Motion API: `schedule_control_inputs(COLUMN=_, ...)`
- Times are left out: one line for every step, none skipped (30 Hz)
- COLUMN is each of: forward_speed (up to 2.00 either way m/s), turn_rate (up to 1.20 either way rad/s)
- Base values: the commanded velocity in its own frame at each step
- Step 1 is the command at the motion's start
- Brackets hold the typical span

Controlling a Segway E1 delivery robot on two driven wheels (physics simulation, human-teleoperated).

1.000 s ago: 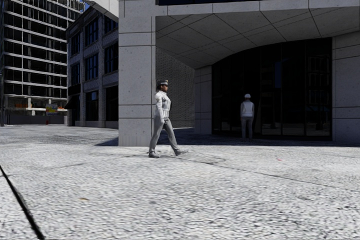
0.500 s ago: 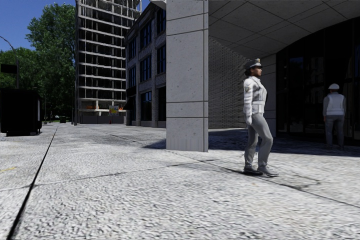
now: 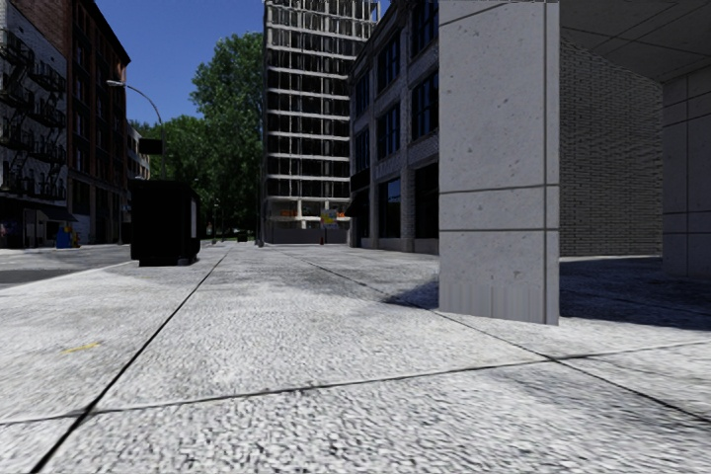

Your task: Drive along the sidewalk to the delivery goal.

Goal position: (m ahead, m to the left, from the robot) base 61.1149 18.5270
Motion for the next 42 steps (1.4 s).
schedule_control_inputs(forward_speed=2.0, turn_rate=0.64)
schedule_control_inputs(forward_speed=2.0, turn_rate=0.64)
schedule_control_inputs(forward_speed=2.0, turn_rate=0.64)
schedule_control_inputs(forward_speed=2.0, turn_rate=0.64)
schedule_control_inputs(forward_speed=2.0, turn_rate=0.64)
schedule_control_inputs(forward_speed=2.0, turn_rate=0.64)
schedule_control_inputs(forward_speed=2.0, turn_rate=0.64)
schedule_control_inputs(forward_speed=2.0, turn_rate=0.64)
schedule_control_inputs(forward_speed=2.0, turn_rate=0.0)
schedule_control_inputs(forward_speed=2.0, turn_rate=0.0)
schedule_control_inputs(forward_speed=2.0, turn_rate=0.0)
schedule_control_inputs(forward_speed=2.0, turn_rate=0.0)
schedule_control_inputs(forward_speed=2.0, turn_rate=0.0)
schedule_control_inputs(forward_speed=2.0, turn_rate=0.0)
schedule_control_inputs(forward_speed=2.0, turn_rate=0.0)
schedule_control_inputs(forward_speed=2.0, turn_rate=0.0)
schedule_control_inputs(forward_speed=2.0, turn_rate=0.0)
schedule_control_inputs(forward_speed=2.0, turn_rate=0.0)
schedule_control_inputs(forward_speed=2.0, turn_rate=0.0)
schedule_control_inputs(forward_speed=2.0, turn_rate=0.0)
schedule_control_inputs(forward_speed=2.0, turn_rate=0.0)
schedule_control_inputs(forward_speed=2.0, turn_rate=0.0)
schedule_control_inputs(forward_speed=2.0, turn_rate=0.0)
schedule_control_inputs(forward_speed=2.0, turn_rate=0.0)
schedule_control_inputs(forward_speed=2.0, turn_rate=0.0)
schedule_control_inputs(forward_speed=2.0, turn_rate=0.0)
schedule_control_inputs(forward_speed=2.0, turn_rate=0.0)
schedule_control_inputs(forward_speed=2.0, turn_rate=0.0)
schedule_control_inputs(forward_speed=2.0, turn_rate=0.0)
schedule_control_inputs(forward_speed=2.0, turn_rate=0.0)
schedule_control_inputs(forward_speed=2.0, turn_rate=0.07)
schedule_control_inputs(forward_speed=2.0, turn_rate=0.17)
schedule_control_inputs(forward_speed=2.0, turn_rate=0.19)
schedule_control_inputs(forward_speed=2.0, turn_rate=0.19)
schedule_control_inputs(forward_speed=2.0, turn_rate=0.19)
schedule_control_inputs(forward_speed=2.0, turn_rate=0.2)
schedule_control_inputs(forward_speed=2.0, turn_rate=0.2)
schedule_control_inputs(forward_speed=2.0, turn_rate=0.2)
schedule_control_inputs(forward_speed=2.0, turn_rate=0.2)
schedule_control_inputs(forward_speed=2.0, turn_rate=0.2)
schedule_control_inputs(forward_speed=2.0, turn_rate=0.2)
schedule_control_inputs(forward_speed=2.0, turn_rate=0.2)
